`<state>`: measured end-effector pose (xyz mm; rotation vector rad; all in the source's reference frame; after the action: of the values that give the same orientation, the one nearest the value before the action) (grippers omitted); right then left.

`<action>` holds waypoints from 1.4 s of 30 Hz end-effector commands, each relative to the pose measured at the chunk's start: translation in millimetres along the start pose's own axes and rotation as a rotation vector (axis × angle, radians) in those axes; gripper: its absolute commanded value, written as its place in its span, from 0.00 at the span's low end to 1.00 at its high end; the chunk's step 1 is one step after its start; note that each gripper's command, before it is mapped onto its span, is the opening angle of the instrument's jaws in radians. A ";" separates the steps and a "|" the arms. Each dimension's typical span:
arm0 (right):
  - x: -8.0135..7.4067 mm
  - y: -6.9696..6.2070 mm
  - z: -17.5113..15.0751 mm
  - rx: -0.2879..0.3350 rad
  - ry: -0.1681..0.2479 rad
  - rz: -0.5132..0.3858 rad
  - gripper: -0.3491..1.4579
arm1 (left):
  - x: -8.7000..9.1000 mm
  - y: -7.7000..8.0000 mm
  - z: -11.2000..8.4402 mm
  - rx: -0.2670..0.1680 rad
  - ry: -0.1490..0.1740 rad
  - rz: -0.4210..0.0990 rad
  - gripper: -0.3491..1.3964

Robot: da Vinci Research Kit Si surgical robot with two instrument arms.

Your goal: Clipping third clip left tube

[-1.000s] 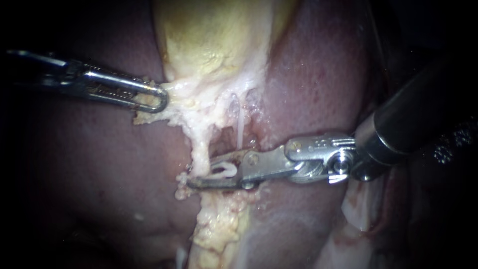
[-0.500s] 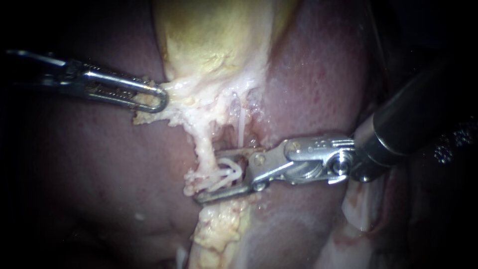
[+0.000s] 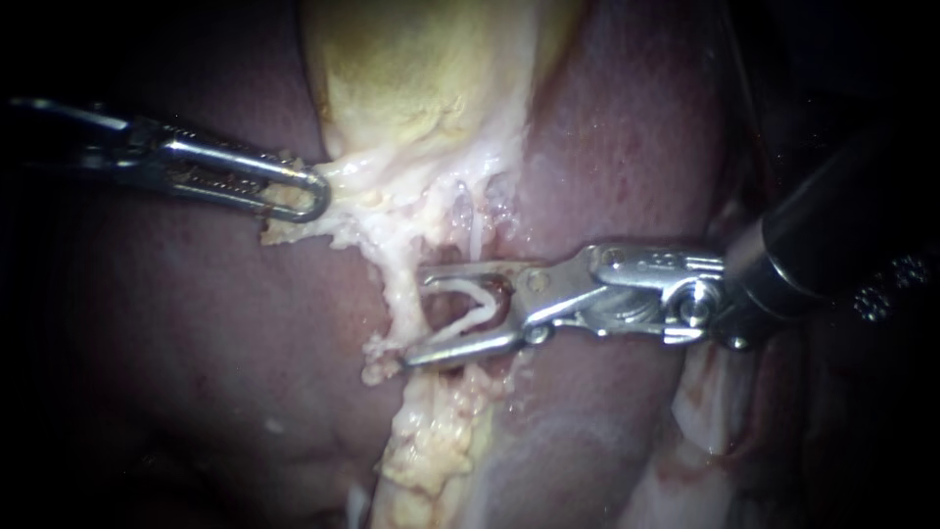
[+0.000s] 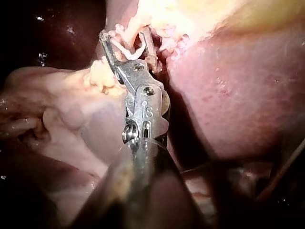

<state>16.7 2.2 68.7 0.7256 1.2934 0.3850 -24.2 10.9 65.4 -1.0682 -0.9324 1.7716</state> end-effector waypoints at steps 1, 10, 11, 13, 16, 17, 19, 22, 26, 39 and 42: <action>0.0 0.0 0.1 0.009 0.006 0.008 0.47 | 0.0 0.0 0.0 0.000 0.000 0.000 0.00; -0.3 0.8 1.2 0.070 0.029 0.060 0.46 | 0.0 0.1 0.0 0.000 0.000 0.001 0.00; -0.2 0.9 1.4 0.073 0.035 0.059 0.46 | 0.0 0.1 0.0 0.000 0.000 0.001 0.00; -0.1 1.2 2.0 0.074 0.044 0.070 0.46 | 0.0 0.1 0.0 0.000 0.000 0.000 0.00; 0.0 1.6 2.8 0.090 0.059 0.085 0.46 | 0.0 0.1 0.0 0.000 0.000 0.000 0.00; 0.0 1.7 3.0 0.094 0.067 0.095 0.46 | 0.0 0.1 0.0 0.000 0.000 0.000 0.00; -0.1 2.0 3.6 0.110 0.084 0.109 0.46 | 0.0 0.1 0.0 0.000 0.000 0.000 0.00; -0.1 2.3 4.6 0.126 0.092 0.115 0.46 | 0.0 0.2 0.1 0.000 0.000 0.000 0.00; -0.5 2.4 5.8 0.141 0.110 0.138 0.46 | 0.2 0.3 -0.1 -0.002 -0.001 -0.001 0.00; -0.5 2.5 6.8 0.152 0.149 0.158 0.46 | 1.1 0.4 -1.2 0.007 0.007 -0.006 0.00; -0.3 2.3 6.8 0.153 0.149 0.159 0.47 | 1.2 0.4 -1.3 0.006 0.007 -0.013 0.00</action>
<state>23.5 1.9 71.2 0.9467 1.4215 0.4808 -23.5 12.1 64.2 -1.0622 -0.9264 1.7592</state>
